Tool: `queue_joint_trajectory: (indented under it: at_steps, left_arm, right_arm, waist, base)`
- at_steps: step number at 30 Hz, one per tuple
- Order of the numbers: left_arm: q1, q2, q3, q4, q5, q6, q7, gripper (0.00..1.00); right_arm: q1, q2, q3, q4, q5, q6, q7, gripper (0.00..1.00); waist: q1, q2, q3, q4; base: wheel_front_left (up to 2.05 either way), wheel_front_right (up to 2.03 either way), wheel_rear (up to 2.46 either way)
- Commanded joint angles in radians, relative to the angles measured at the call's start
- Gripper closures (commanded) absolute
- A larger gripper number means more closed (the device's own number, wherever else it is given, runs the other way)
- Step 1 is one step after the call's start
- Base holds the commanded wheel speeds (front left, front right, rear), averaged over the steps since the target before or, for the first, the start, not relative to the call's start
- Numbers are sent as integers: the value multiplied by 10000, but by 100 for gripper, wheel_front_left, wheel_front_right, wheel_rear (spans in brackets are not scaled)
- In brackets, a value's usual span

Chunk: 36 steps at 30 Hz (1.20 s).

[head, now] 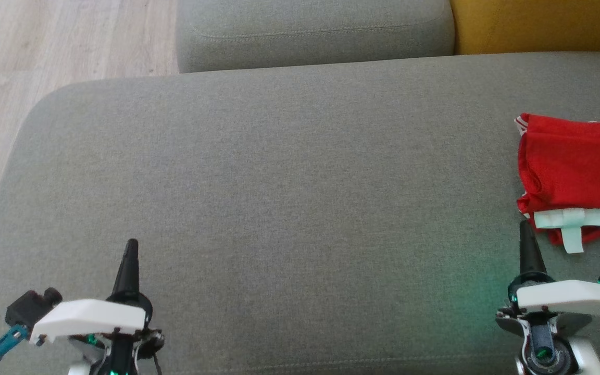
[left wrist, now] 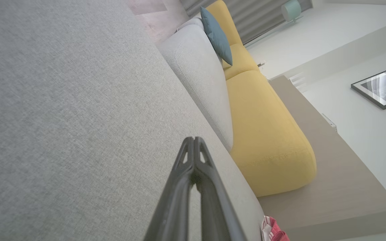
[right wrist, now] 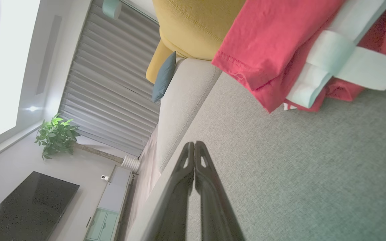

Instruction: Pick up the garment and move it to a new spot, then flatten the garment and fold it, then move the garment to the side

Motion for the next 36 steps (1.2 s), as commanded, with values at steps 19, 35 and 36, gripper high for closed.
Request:
queue_joint_trajectory:
  at_steps: [19, 35, 36]
  left_arm:
    - [-736, 191, 677, -138, -2118, -306, 580, 100]
    - [-869, 198, 1038, -14, -3788, -495, 1059, 100]
    - [-877, 199, 1061, -6, -3892, -507, 1090, 100]
  right_arm:
    - [-450, -160, -251, -534, 2189, 50, 605, 100]
    - [-452, -154, -533, -674, 3892, 59, 1074, 100]
    - [-452, -154, -551, -683, 3998, 59, 1103, 100]
  waist:
    - [0, 0, -36, 77]
    - [0, 0, -67, 141]
    - [0, 0, -69, 145]
  base:
    - [0, 0, 0]
    - [0, 0, 0]
    - [0, 0, 0]
